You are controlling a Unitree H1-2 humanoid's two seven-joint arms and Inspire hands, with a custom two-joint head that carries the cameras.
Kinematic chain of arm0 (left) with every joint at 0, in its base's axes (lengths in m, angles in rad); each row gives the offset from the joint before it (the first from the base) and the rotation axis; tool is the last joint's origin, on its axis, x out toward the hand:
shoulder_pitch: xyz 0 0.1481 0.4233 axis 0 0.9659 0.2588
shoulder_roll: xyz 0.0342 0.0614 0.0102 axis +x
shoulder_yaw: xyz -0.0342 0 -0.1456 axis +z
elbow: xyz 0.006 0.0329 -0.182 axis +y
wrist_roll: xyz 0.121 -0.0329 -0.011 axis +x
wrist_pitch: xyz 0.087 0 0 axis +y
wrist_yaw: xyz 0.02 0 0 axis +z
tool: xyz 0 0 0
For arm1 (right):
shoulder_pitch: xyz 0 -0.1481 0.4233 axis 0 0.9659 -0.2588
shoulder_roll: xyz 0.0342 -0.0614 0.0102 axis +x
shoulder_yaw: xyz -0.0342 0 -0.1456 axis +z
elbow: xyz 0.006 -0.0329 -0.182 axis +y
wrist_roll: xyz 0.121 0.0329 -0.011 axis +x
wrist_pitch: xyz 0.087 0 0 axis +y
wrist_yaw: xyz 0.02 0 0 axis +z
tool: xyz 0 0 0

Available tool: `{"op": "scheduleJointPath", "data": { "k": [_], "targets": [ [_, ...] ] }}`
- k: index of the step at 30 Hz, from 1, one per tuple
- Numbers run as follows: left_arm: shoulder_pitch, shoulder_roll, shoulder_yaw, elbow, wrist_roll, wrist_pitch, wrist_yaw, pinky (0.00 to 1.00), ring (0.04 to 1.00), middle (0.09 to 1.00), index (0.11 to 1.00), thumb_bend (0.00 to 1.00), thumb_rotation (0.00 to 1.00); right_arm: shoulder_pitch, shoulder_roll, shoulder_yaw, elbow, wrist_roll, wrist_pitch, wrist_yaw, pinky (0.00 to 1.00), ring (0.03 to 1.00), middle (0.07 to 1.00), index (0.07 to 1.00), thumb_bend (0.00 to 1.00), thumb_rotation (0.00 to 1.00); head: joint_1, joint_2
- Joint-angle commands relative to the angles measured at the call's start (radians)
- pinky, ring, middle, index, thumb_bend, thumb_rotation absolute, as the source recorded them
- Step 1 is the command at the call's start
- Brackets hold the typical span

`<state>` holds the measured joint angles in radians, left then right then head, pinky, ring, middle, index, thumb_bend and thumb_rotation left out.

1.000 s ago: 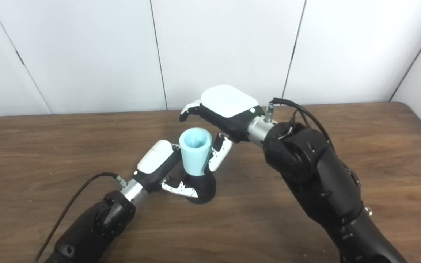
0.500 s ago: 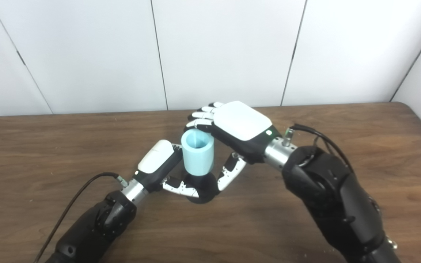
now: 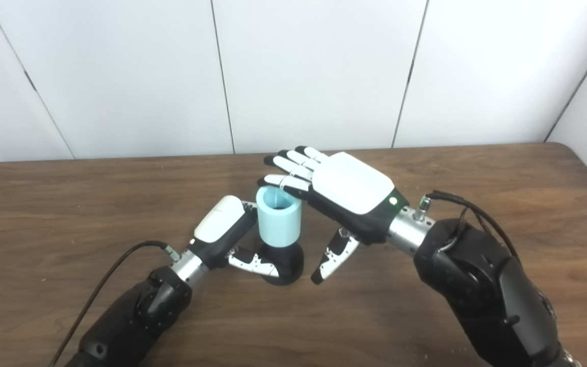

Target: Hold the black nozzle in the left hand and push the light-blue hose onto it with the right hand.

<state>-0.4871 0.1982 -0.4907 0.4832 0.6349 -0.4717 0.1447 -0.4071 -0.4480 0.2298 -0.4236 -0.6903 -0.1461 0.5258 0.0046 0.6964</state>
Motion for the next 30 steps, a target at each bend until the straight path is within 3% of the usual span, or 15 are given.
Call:
{"op": "scheduleJointPath", "data": {
  "k": [1,30],
  "targets": [
    [0.205,-0.027,-0.051,0.124,0.021,0.025,-0.013,0.5,0.464,0.42,0.433,0.66,0.42,-0.04,-0.029,-0.025,-0.038,0.007,-0.058,-0.047,1.0,1.0,1.0,0.888,0.92,0.23,0.001,0.001],
    [0.211,-0.021,-0.051,0.101,0.018,0.038,-0.026,0.5,0.466,0.42,0.424,0.66,0.42,0.008,-0.009,-0.001,-0.032,0.104,-0.033,0.008,0.99,0.981,0.977,0.963,0.83,0.19,0.001,0.008]
  ]
}}
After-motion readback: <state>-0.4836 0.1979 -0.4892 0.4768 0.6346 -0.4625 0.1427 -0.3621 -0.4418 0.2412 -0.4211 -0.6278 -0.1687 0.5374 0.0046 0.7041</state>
